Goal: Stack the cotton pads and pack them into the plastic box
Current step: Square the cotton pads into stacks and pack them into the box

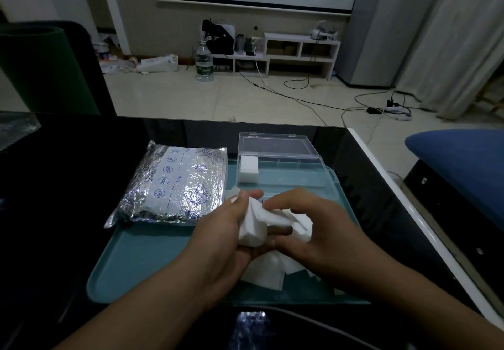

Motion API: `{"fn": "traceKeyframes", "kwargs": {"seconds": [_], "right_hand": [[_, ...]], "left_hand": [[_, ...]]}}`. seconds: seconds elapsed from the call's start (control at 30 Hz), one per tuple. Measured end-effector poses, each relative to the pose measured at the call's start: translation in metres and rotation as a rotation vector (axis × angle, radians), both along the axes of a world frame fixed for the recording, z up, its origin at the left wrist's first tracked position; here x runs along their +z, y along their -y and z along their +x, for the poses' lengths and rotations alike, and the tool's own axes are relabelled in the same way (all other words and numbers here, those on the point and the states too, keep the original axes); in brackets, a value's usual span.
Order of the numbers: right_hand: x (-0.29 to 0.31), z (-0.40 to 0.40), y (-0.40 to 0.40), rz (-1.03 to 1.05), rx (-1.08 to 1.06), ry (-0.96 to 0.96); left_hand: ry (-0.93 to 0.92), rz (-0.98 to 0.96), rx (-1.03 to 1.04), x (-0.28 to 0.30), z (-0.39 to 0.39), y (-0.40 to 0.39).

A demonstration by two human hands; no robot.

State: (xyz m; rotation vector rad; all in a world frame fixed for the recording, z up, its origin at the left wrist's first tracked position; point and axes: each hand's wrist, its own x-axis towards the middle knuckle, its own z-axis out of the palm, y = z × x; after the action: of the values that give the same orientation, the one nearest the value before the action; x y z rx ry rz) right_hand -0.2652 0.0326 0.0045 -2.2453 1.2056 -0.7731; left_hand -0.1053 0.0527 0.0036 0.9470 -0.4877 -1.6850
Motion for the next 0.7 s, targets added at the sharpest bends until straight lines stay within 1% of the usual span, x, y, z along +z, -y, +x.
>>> {"fn": "traceKeyframes", "kwargs": {"seconds": [0.1,0.17,0.27,0.37,0.53,0.7], "right_hand": [[-0.004,0.005,-0.002,0.0,-0.022,0.037],[-0.005,0.009,-0.005,0.021,0.019,0.049],[-0.006,0.01,-0.008,0.055,0.078,0.019],[0.001,0.005,-0.007,0.038,0.075,-0.007],[0.007,0.002,-0.005,0.075,0.062,-0.094],[0.008,0.0,-0.007,0.061,0.086,-0.078]], "left_hand": [[-0.013,0.01,-0.004,0.0,-0.001,0.001],[-0.012,0.004,-0.02,0.001,0.0,0.001],[0.009,-0.008,-0.011,0.001,0.001,0.001],[0.026,-0.013,-0.013,0.0,0.002,0.002],[0.025,0.008,-0.076,-0.002,-0.002,-0.001],[0.062,0.001,-0.085,-0.006,0.0,0.001]]}}
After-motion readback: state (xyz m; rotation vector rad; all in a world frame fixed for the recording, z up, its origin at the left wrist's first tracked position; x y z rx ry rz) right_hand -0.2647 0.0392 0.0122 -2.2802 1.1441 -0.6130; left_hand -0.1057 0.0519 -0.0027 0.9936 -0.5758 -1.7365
